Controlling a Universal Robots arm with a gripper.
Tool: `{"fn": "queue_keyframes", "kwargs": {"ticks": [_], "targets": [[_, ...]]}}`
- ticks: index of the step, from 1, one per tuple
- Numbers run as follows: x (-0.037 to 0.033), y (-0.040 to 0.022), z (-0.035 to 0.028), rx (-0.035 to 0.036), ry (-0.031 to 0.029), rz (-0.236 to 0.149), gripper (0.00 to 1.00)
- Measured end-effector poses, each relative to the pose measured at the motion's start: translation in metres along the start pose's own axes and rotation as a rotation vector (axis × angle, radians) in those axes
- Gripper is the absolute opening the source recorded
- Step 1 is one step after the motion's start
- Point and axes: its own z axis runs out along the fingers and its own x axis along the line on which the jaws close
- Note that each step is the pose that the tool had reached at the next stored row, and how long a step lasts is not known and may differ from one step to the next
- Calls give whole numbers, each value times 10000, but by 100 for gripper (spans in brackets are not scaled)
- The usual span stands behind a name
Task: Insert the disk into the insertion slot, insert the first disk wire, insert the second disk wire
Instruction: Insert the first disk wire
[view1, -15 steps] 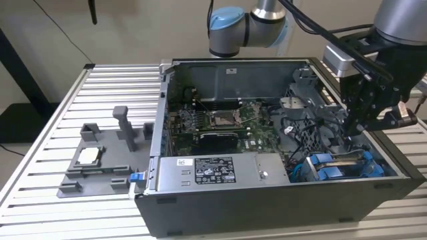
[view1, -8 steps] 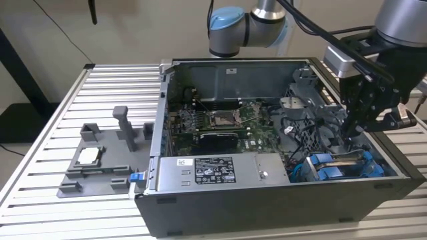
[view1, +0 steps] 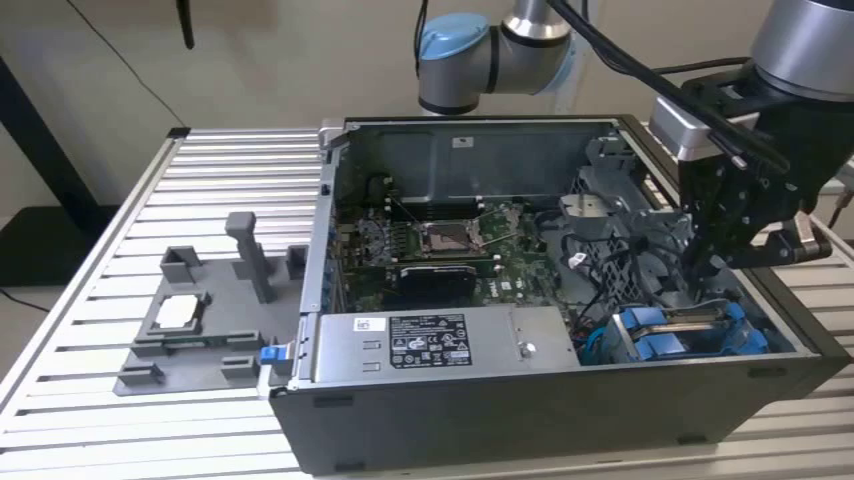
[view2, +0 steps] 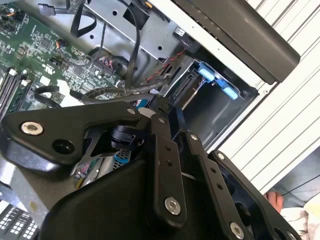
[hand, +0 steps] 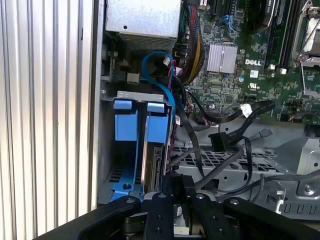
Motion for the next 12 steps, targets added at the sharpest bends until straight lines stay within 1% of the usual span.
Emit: {"fn": "queue_keyframes", "kwargs": {"ticks": [1, 3, 5, 9, 12], "targets": [[2, -4, 9, -7, -2, 0, 19], [11, -18, 23, -51, -3, 2, 19], [19, -49, 37, -102, -7, 5, 19], [43, -126, 68, -238, -17, 13, 19], [65, -178, 94, -314, -23, 18, 19]]}}
